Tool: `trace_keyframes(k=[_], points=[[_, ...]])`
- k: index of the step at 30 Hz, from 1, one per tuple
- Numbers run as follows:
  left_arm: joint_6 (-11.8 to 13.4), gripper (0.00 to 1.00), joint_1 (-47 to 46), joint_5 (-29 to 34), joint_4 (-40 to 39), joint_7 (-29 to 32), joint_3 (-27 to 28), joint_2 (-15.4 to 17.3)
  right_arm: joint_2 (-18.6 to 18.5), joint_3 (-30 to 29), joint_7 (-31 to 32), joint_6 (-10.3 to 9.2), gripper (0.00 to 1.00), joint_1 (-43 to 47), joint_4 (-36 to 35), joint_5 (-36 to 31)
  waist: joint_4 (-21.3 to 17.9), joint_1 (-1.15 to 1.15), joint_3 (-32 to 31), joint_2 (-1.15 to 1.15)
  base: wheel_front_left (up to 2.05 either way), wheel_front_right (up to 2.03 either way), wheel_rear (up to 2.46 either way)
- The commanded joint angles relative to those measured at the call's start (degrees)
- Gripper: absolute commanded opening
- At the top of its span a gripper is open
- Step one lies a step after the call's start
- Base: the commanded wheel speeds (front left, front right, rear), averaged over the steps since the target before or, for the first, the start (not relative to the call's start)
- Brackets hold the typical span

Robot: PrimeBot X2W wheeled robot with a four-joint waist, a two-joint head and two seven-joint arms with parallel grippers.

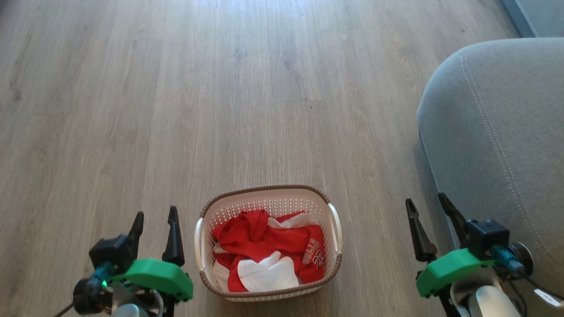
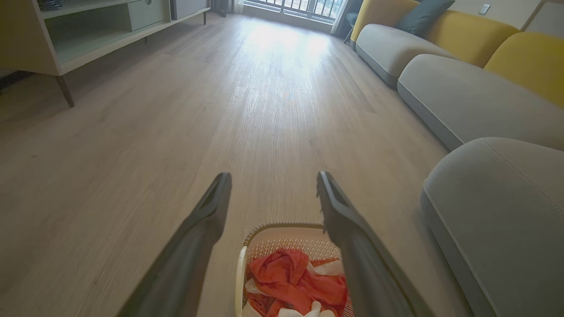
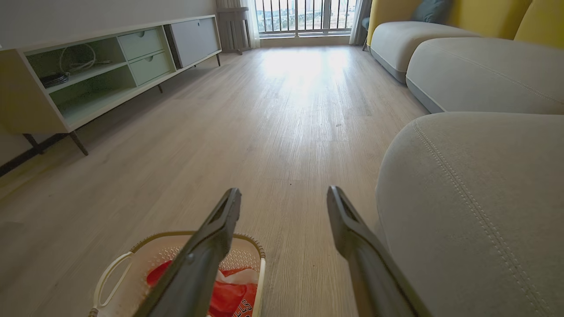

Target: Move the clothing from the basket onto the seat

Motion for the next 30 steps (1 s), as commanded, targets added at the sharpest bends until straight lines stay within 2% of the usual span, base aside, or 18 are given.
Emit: trace_keyframes(k=[1, 9, 30], points=[[0.4, 1.0, -2.5, 1.7, -1.9, -0.9, 1.2, 0.6, -0.5, 1.3, -1.1, -0.01, 1.0, -3.0, -1.9, -1.6, -0.1, 0.0, 0.1, 0.0, 0.0, 0.0, 0.0], [1.4, 1.0, -2.8, 7.0, -2.2, -2.4, 0.9, 0.7, -0.1, 0.8, -2.6, -0.01, 1.0, -3.0, -1.1, -4.9, -0.6, 0.0, 0.7, 0.0, 0.0, 0.0, 0.0], [1.0, 1.0, -3.2, 6.2, -1.2, -2.4, 1.3, 0.7, 0.3, 0.5, -2.7, -0.01, 1.0, -3.2, -0.5, -2.3, -1.2, 0.0, 1.4, 0.0, 0.0, 0.0, 0.0]])
